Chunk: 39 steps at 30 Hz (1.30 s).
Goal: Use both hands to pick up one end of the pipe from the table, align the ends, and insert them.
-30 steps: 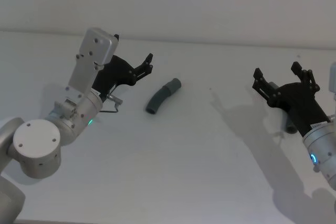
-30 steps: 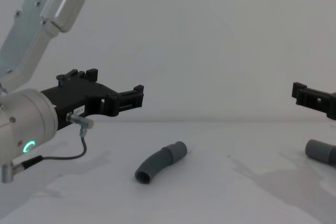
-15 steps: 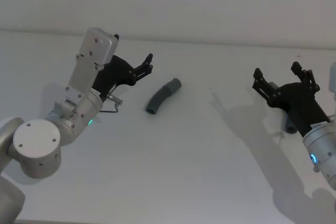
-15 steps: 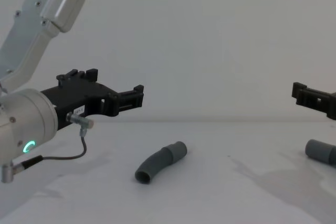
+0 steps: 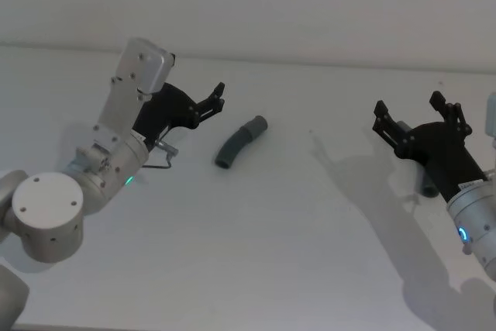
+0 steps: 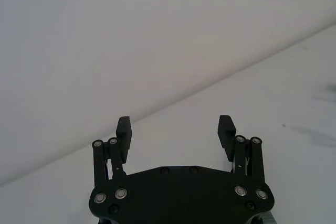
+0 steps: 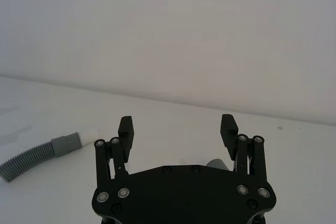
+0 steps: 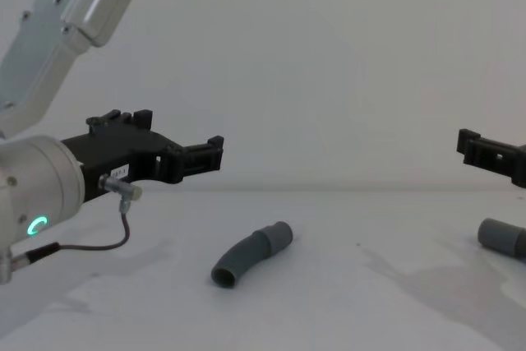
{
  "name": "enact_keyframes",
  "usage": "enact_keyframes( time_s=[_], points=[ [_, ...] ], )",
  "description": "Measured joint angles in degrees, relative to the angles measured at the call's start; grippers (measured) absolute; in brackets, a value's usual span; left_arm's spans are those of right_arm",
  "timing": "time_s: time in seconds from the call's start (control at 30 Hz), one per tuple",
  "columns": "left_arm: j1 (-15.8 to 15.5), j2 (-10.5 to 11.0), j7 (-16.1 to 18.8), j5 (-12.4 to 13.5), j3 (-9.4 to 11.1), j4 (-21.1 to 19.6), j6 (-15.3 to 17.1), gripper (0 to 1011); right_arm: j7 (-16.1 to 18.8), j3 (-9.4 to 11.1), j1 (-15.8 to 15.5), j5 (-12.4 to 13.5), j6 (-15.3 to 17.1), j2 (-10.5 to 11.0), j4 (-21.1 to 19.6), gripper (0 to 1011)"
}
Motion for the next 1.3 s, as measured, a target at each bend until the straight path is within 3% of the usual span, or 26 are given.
enact_keyframes(
  time_s=[0.33,0.7,1.07,1.3],
  points=[
    [0.1,2.5,-4.5,-2.8,-0.5,-3.7,7.9,1001,0.0,0.0,0.0,0.0,0.0,0.0,0.0,1004],
    [-2.7,5.3,-12.3,-5.6,0.5,-5.7,15.9,1001,0.0,0.0,0.0,0.0,0.0,0.0,0.0,1004],
    [-6.0,5.4,-16.9,-6.3,2.1,-4.0,20.0,1001,0.0,0.0,0.0,0.0,0.0,0.0,0.0,1004],
    [-7.9,4.2,-18.8,-6.3,3.1,-1.1,21.6,1001,0.0,0.0,0.0,0.0,0.0,0.0,0.0,1004]
  ],
)
